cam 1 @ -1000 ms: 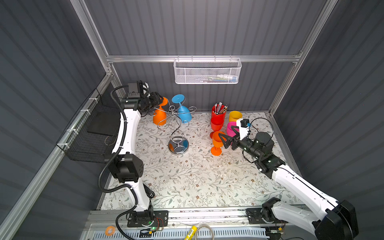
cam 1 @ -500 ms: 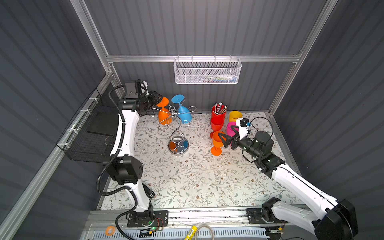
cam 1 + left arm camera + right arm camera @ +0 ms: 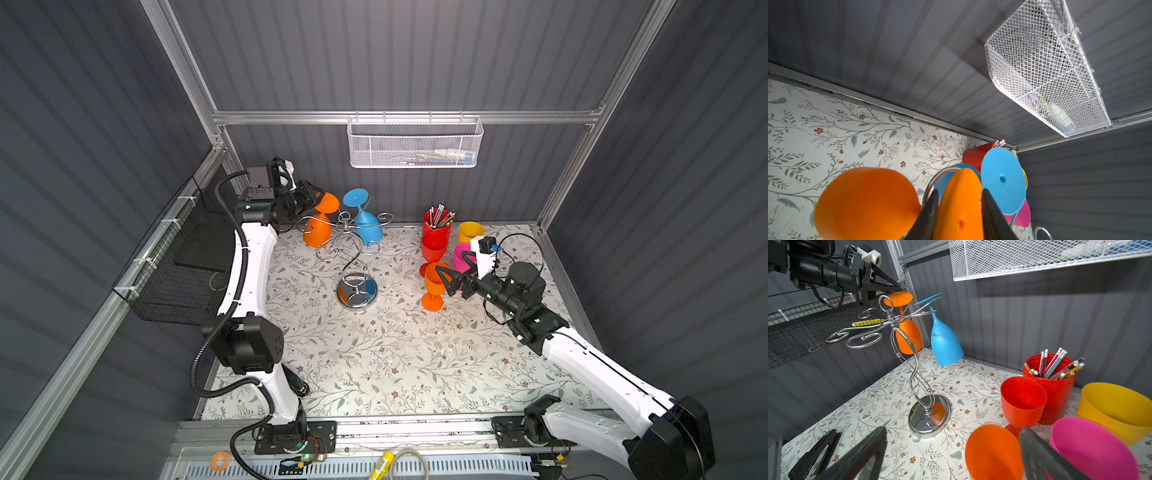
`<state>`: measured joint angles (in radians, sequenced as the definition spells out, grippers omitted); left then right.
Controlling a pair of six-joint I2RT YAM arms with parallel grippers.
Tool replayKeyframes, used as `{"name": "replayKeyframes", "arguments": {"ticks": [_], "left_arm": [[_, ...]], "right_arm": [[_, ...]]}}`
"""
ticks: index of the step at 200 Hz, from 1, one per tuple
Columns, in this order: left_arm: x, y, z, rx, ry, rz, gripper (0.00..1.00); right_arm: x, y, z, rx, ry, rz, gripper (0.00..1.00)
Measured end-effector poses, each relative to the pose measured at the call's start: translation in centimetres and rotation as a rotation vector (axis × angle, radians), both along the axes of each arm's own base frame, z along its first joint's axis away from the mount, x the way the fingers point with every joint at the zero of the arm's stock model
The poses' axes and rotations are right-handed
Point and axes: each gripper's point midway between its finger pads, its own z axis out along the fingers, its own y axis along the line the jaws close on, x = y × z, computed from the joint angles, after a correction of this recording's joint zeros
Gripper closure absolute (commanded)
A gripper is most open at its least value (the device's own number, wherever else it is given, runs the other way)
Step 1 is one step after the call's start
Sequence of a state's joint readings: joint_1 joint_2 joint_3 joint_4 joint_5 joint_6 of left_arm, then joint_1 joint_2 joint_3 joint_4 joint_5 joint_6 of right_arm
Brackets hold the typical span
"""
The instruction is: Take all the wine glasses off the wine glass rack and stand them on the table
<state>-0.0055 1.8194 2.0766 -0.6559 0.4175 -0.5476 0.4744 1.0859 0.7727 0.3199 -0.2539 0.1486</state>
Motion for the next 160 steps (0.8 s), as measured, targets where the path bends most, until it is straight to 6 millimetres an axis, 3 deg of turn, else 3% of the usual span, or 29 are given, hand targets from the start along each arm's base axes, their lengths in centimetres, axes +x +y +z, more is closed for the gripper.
{"name": "replayKeyframes", "arguments": {"ticks": [62, 160], "left_arm": [[-0.6, -0.5, 0.9, -0.039, -0.019, -0.014, 0.82], [-0.6, -0.9, 0.8, -0.072, -0.029, -0.035, 0.94]], "right_arm": [[0.2, -0.1, 0.2, 0.000, -0.003, -0.010, 0.01], [0.2, -0.1, 0.3, 0.000, -0.003, -0.014, 0.01]]}}
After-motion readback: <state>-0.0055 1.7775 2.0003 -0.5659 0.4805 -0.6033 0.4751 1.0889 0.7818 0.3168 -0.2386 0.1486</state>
